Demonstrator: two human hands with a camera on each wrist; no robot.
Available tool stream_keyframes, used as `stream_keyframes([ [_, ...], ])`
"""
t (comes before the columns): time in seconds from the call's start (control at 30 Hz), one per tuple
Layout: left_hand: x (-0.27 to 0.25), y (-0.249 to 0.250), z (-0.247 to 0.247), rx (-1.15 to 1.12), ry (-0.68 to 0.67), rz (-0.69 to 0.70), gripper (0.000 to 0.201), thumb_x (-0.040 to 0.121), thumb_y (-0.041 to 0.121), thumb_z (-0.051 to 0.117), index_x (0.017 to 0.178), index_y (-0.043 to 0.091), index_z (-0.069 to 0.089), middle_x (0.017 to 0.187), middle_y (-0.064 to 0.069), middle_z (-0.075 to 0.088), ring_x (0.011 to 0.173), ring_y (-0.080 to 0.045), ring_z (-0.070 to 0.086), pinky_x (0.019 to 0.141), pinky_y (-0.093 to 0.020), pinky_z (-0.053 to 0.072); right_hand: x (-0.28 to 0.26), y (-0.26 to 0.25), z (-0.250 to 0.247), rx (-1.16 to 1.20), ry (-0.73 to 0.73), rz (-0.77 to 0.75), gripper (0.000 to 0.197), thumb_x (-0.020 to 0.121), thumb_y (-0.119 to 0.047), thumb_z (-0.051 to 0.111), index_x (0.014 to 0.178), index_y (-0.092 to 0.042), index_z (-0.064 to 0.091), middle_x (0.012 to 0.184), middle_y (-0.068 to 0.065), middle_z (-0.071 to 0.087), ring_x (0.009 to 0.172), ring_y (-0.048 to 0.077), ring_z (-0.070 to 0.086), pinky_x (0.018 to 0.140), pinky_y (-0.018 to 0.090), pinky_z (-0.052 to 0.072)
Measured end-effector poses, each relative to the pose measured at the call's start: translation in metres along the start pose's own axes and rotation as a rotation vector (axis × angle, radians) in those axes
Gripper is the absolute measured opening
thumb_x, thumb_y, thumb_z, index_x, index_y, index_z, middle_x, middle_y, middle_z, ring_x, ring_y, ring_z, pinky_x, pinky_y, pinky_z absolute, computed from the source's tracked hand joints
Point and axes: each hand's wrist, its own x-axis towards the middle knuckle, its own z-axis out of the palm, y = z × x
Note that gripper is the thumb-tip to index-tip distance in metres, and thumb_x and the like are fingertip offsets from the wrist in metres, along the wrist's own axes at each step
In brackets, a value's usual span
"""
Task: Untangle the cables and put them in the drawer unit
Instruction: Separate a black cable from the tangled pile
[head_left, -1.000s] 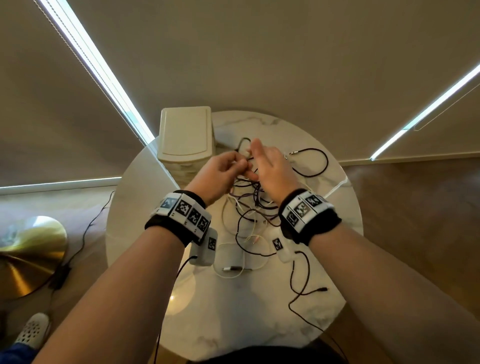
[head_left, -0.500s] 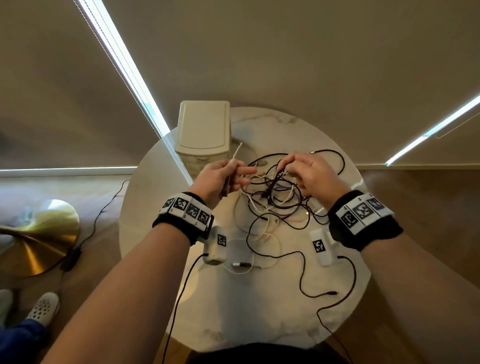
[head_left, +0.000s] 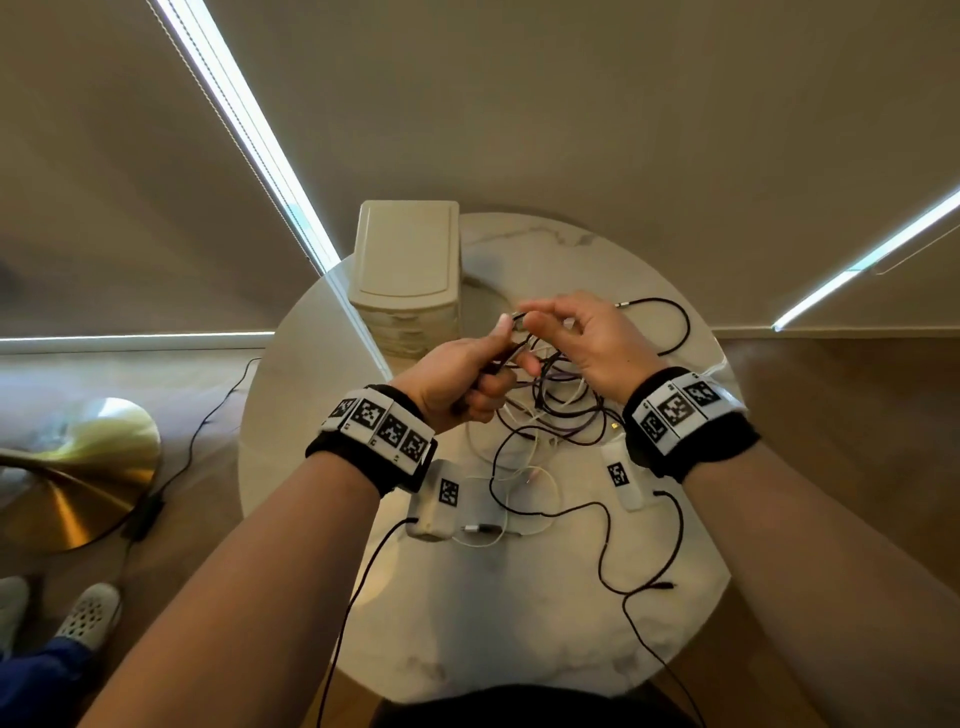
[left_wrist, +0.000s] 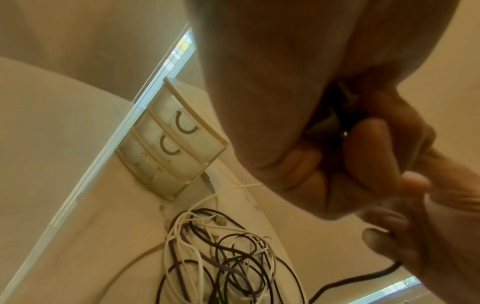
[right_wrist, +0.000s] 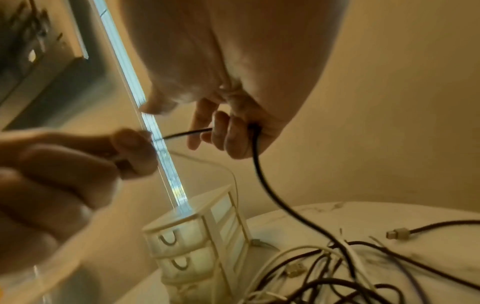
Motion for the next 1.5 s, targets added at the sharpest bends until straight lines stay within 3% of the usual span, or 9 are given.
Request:
stream_keyframes([
  [0.2,0.001,0.011,-0.005,0.010,0.104,0.238,0.033,0.113,0.027,0.034,0.090,0.014,0.055,0.059,0.008,0.032,0.048,-0.008,0.026,0.048,-0.021,0.025,0.000,0.012,0.013,-0.299,-0.019,0.042,0.095,0.073,-0.096,0.020,0.104,-0.025,0.075,0.132,-0.005,0.056,0.125,0.019,0.042,0.109,0.039,0.031],
  [0.33,0.005,0.020,-0.028,-0.101,0.240,0.373,0.032,0.113,0.028,0.035,0.093,0.015,0.057,0.063,0.008,0.040,0.051,-0.009,0.035,0.058,-0.029,0.027,-0.015,0.020,0.027,0.089,-0.139,0.209,0.045,0.098,-0.065,0.043,0.086,-0.025,0.060,0.070,-0.002,0.066,0.082,0.018,0.074,0.093,0.047,0.052],
  [0.5,0.012,0.013,-0.035,-0.204,0.386,0.415,0.032,0.113,0.028,0.038,0.097,0.015,0.063,0.070,0.007,0.045,0.052,-0.007,0.034,0.056,-0.025,0.032,-0.036,0.025,0.060,0.415,-0.177,0.367,0.014,0.101,-0.030,0.060,0.097,-0.022,0.050,0.059,-0.008,0.045,0.045,0.011,0.036,0.042,0.026,0.035],
  [0.77,0.004,0.006,-0.065,-0.154,0.573,0.436,0.031,0.112,0.029,0.043,0.115,0.012,0.069,0.069,0.011,0.054,0.050,-0.006,0.030,0.055,-0.025,0.027,-0.093,0.051,0.105,0.176,-0.248,0.383,0.036,0.105,-0.042,0.049,0.091,-0.012,0.060,0.069,0.001,0.061,0.060,0.015,0.067,0.077,0.040,0.053],
  [0.9,0.000,-0.003,-0.070,-0.020,0.582,0.426,0.036,0.111,0.029,0.044,0.126,0.006,0.066,0.072,0.010,0.056,0.047,-0.006,0.030,0.051,-0.025,0.027,-0.118,0.061,0.116,0.160,-0.188,0.501,0.031,0.105,-0.037,0.052,0.099,-0.006,0.057,0.064,-0.003,0.055,0.054,0.012,0.051,0.060,0.033,0.046],
  [1.03,-0.003,0.002,-0.069,-0.068,0.562,0.444,0.032,0.111,0.030,0.045,0.126,0.013,0.067,0.075,0.008,0.057,0.048,-0.006,0.032,0.051,-0.024,0.031,-0.146,0.063,0.121,0.102,-0.204,0.587,0.023,0.104,-0.031,0.052,0.096,-0.012,0.062,0.062,-0.008,0.061,0.078,0.019,0.075,0.068,0.030,0.051],
  [1.2,-0.004,0.020,-0.068,-0.088,0.619,0.546,0.031,0.110,0.032,0.047,0.122,0.016,0.071,0.075,0.010,0.058,0.049,-0.006,0.031,0.049,-0.024,0.035,-0.167,0.070,0.120,0.120,-0.122,0.707,0.030,0.101,-0.044,0.053,0.103,-0.016,0.064,0.074,0.001,0.060,0.053,0.014,0.054,0.055,0.029,0.046],
  [1.3,-0.006,0.034,-0.070,-0.094,0.683,0.615,0.032,0.109,0.033,0.049,0.120,0.017,0.073,0.078,0.009,0.057,0.049,-0.006,0.031,0.050,-0.025,0.033,-0.183,0.081,0.118,0.047,-0.277,0.760,0.037,0.102,-0.050,0.048,0.096,-0.019,0.066,0.060,0.001,0.061,0.060,0.020,0.067,0.073,0.038,0.053],
  [1.5,0.001,0.025,-0.059,0.051,0.708,0.549,0.030,0.110,0.033,0.046,0.118,0.021,0.072,0.078,0.010,0.058,0.046,-0.005,0.034,0.048,-0.025,0.034,-0.188,0.068,0.106,0.160,-0.725,1.062,0.074,0.087,-0.079,0.049,0.118,-0.013,0.064,0.074,0.000,0.050,0.054,0.014,0.044,0.052,0.026,0.045],
])
